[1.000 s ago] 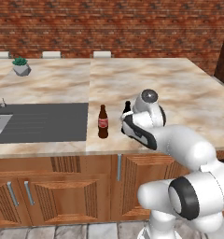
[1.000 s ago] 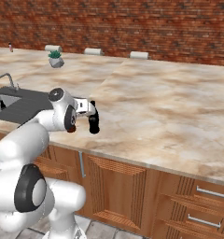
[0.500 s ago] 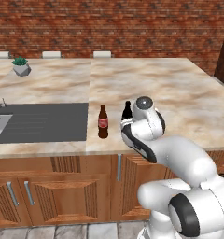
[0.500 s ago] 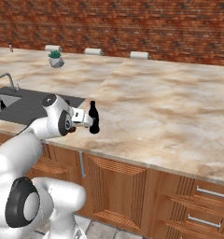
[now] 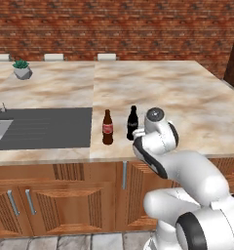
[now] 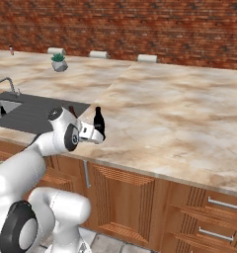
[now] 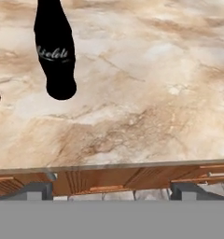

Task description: Place the large bottle from the dining counter next to the other large bottle outside the sink, and place the small bottle from the dining counter next to the other small bottle inside the sink.

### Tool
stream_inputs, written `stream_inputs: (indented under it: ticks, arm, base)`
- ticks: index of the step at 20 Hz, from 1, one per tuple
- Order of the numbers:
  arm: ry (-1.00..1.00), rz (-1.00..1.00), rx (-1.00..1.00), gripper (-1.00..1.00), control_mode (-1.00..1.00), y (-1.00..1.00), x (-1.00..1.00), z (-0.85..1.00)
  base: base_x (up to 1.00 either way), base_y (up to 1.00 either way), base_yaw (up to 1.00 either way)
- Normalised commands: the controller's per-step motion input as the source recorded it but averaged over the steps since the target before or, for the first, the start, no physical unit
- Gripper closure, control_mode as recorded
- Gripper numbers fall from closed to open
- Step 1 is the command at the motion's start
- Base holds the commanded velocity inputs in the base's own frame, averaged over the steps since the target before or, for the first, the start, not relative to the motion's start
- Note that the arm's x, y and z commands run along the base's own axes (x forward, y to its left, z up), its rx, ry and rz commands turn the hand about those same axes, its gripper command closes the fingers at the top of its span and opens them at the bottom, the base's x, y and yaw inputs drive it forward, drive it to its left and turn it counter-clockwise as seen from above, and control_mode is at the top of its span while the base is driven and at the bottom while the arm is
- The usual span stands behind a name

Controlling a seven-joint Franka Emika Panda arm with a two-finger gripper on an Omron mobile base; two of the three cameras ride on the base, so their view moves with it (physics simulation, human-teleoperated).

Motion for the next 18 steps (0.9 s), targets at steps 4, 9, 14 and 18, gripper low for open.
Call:
stream_inputs:
  ticks: [4,9,14,18]
  arm:
    - [0.00,0.00,0.25,-1.00,-1.00,-0.36,0.00,-0.21]
    - [0.00,0.01,0.48,-1.00,-1.00,-0.35,-0.01,-0.13]
    - [0.01,0.02,0.30,-1.00,-1.00,-0.07,0.00,-0.12]
    - [0.01,0.00,0.05,-1.00,-1.00,0.04,0.00,-0.06]
  base:
    - [0.00,0.00,0.00]
    - [0.00,0.00,0.00]
    - [0.00,0.00,0.00]
    - [0.00,0.00,0.00]
